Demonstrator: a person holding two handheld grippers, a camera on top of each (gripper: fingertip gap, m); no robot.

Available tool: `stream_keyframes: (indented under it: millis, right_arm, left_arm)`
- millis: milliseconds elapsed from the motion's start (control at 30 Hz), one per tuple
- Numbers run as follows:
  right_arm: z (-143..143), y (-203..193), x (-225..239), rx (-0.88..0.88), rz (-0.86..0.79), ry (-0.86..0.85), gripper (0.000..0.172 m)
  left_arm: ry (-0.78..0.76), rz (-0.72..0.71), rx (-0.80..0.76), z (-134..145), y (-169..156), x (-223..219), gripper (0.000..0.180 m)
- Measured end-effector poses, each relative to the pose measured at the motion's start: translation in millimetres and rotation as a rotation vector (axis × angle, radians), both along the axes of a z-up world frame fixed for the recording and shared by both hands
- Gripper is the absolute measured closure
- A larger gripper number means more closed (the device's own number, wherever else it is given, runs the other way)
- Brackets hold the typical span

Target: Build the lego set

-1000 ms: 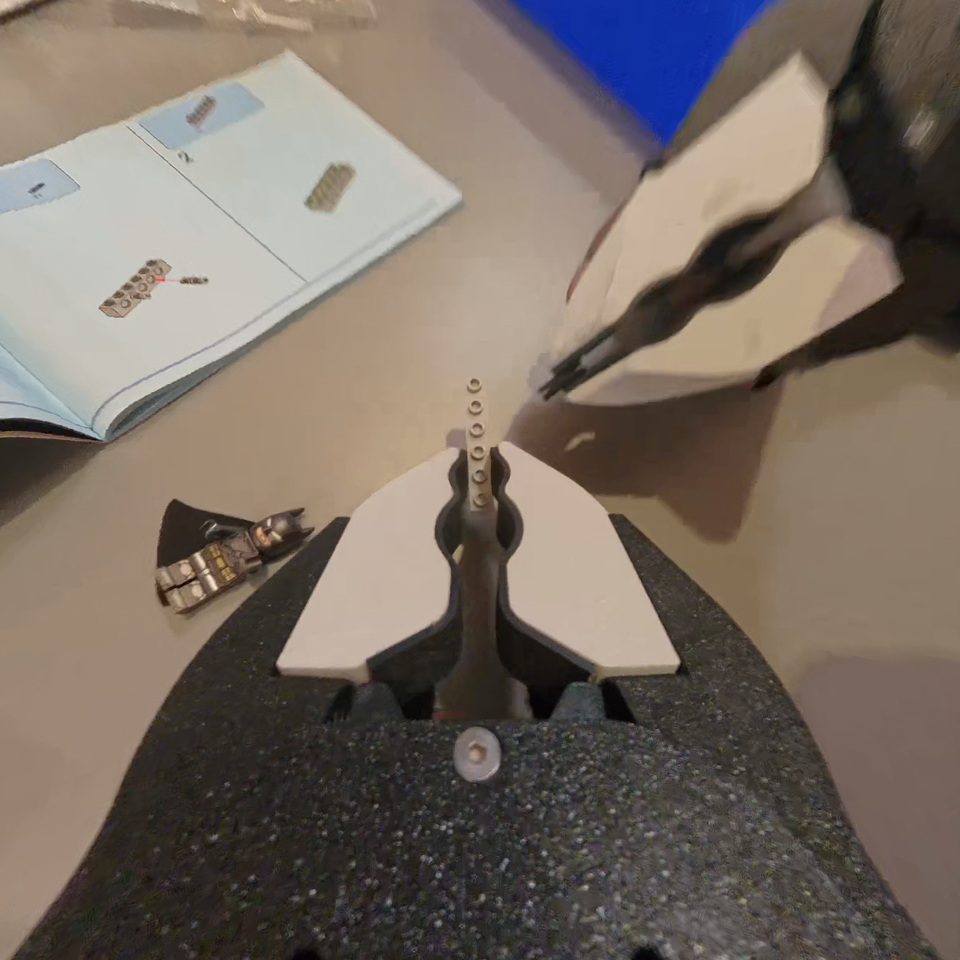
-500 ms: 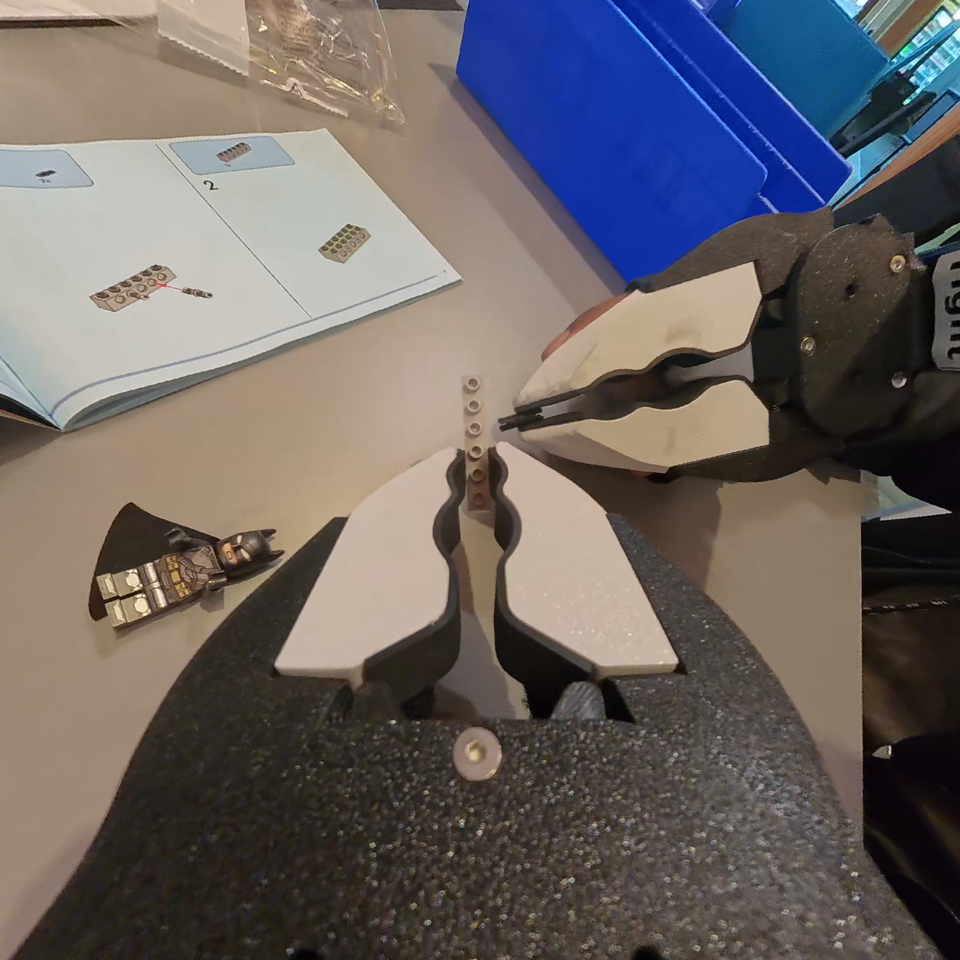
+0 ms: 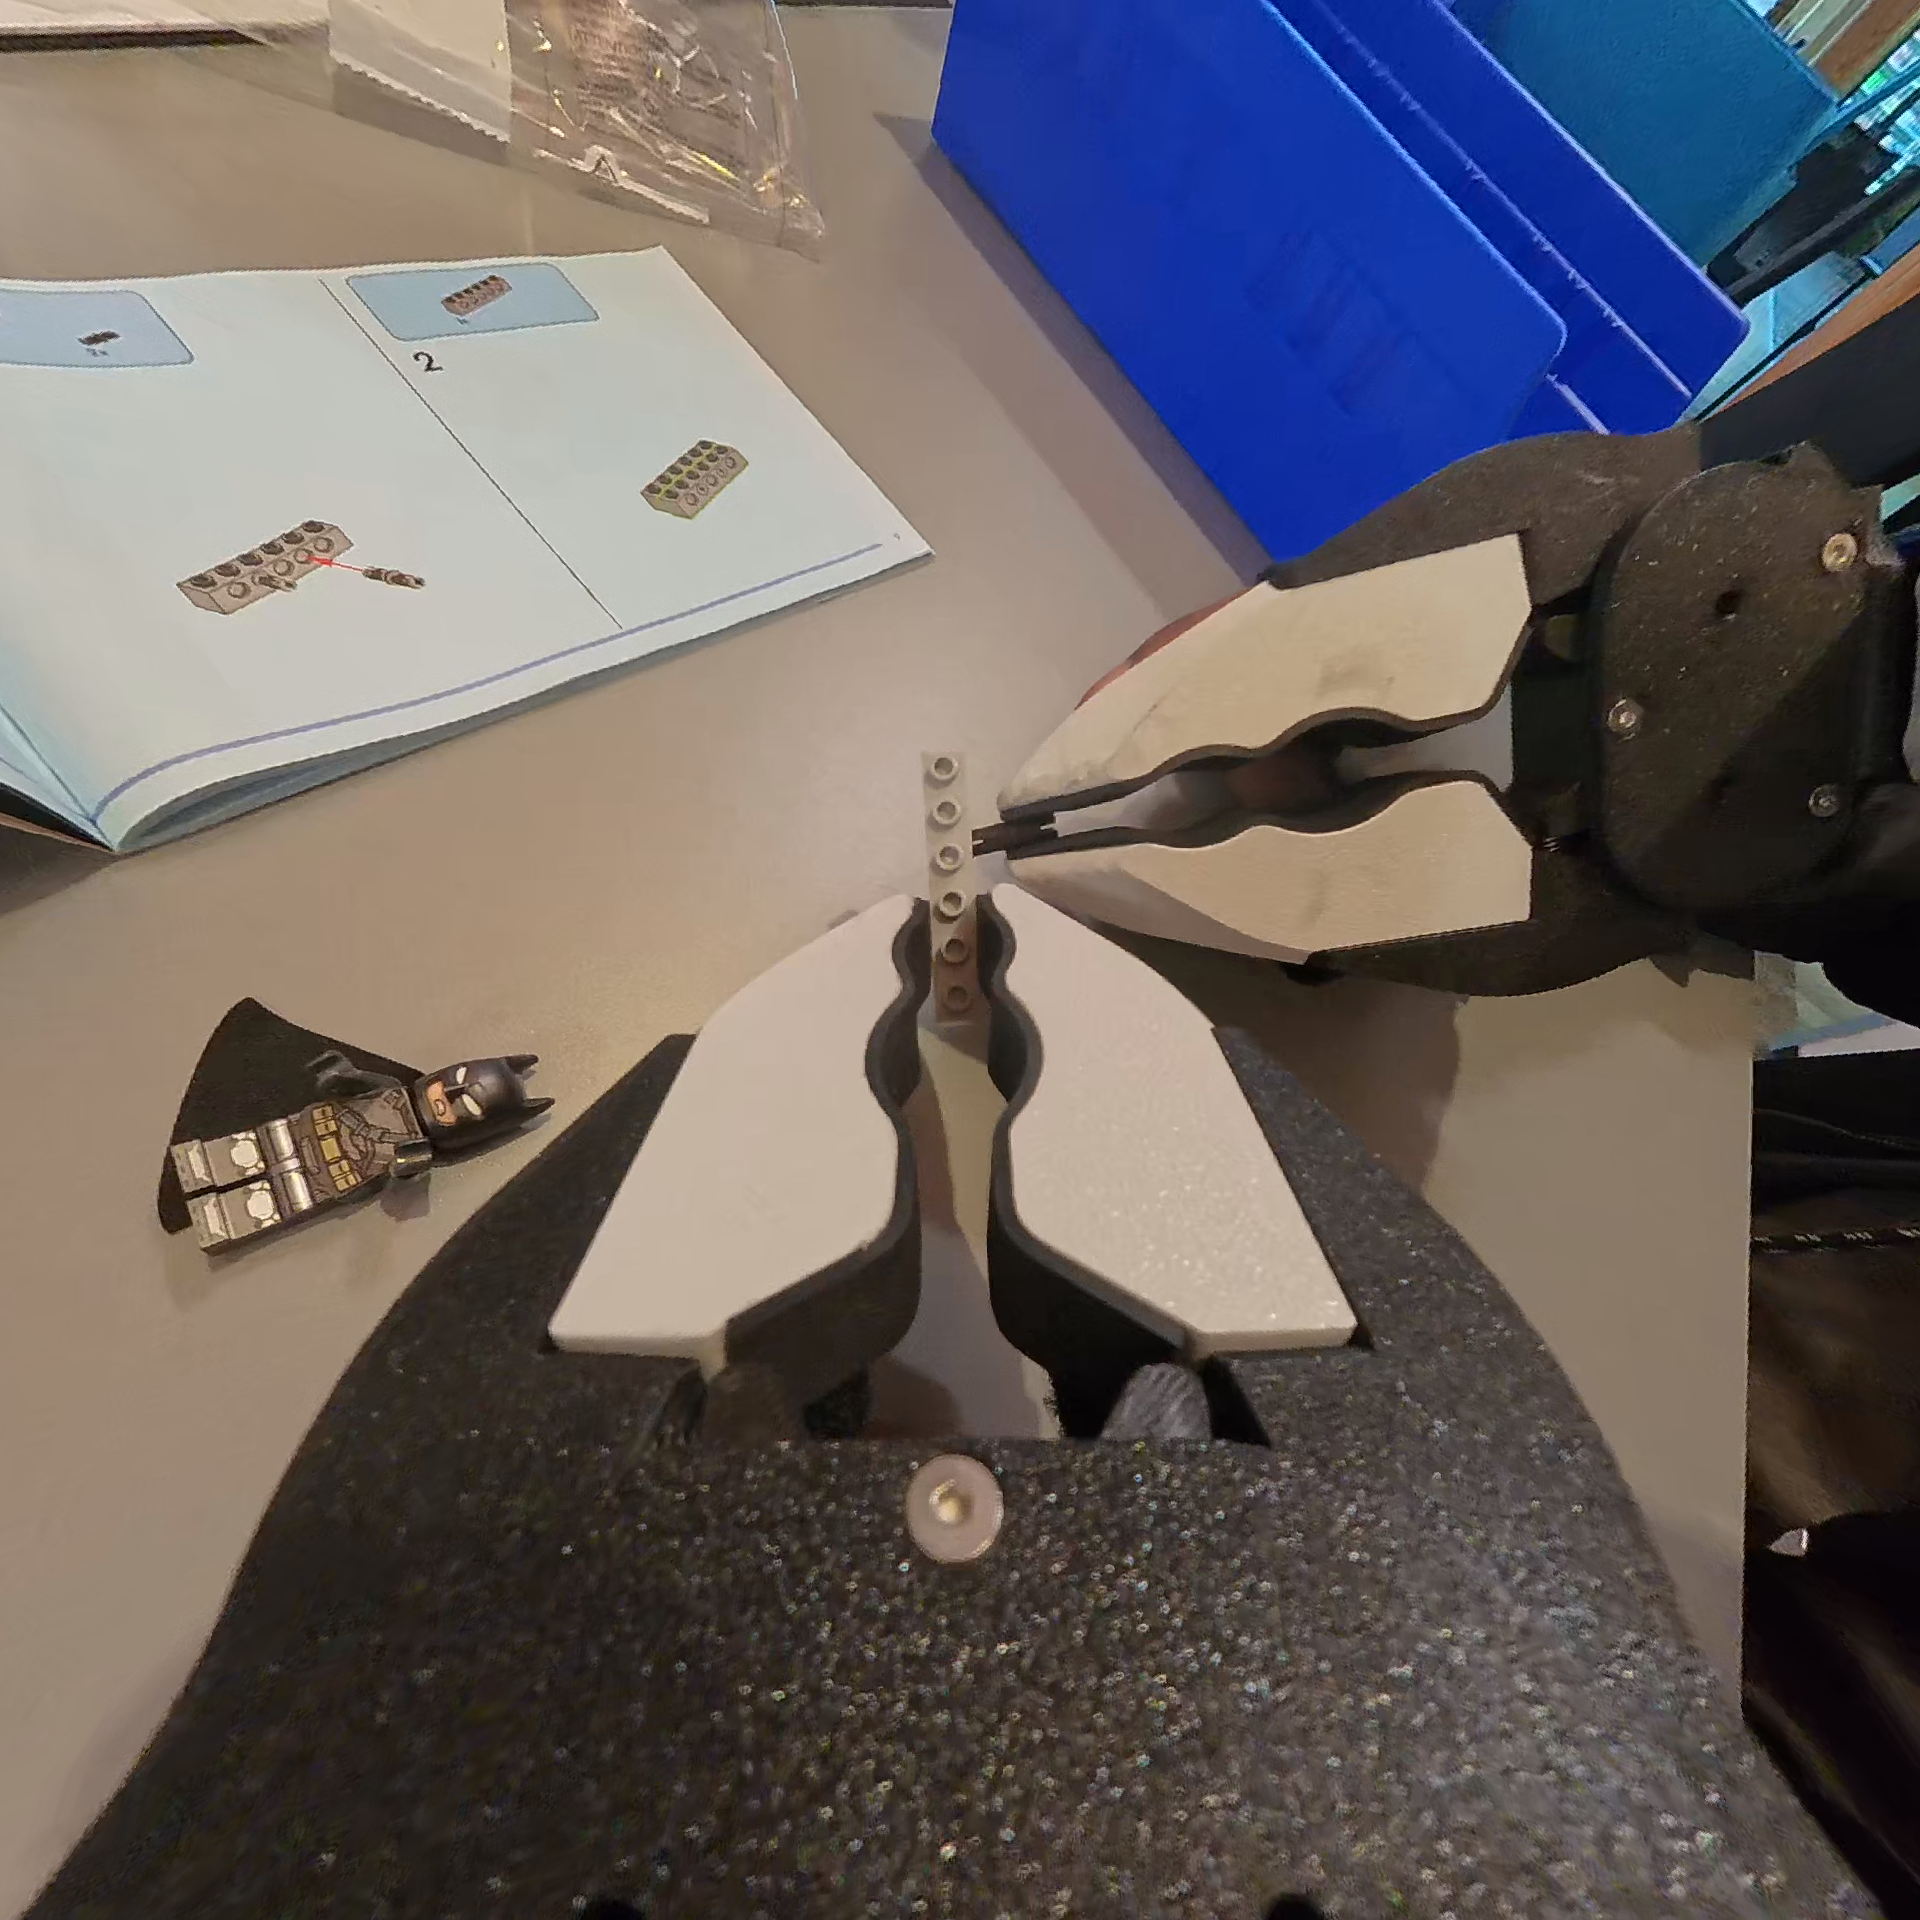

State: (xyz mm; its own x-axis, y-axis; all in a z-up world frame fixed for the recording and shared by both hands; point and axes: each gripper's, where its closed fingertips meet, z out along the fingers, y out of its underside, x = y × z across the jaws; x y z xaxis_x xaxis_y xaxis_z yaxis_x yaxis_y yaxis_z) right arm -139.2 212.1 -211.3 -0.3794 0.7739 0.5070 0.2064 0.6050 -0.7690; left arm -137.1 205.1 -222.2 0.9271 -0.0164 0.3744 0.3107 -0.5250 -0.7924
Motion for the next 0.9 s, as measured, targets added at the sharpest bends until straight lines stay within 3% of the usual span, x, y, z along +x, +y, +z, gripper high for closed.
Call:
stream_keyframes:
  millis: [533, 900]
  right_arm:
    - [0.8, 0.5, -2.4, 0.080, -0.024, 0.039, 0.166]
    - [1.1, 1.8, -3.0, 0.012, -0.035, 0.005, 0.166]
  left_arm:
    - [-0.025, 0.022, 0.000, -0.3, 0.2, -1.8, 0.172]
    - [0.039, 0.022, -0.002, 0.0, 1.4, -0.3, 0.172]
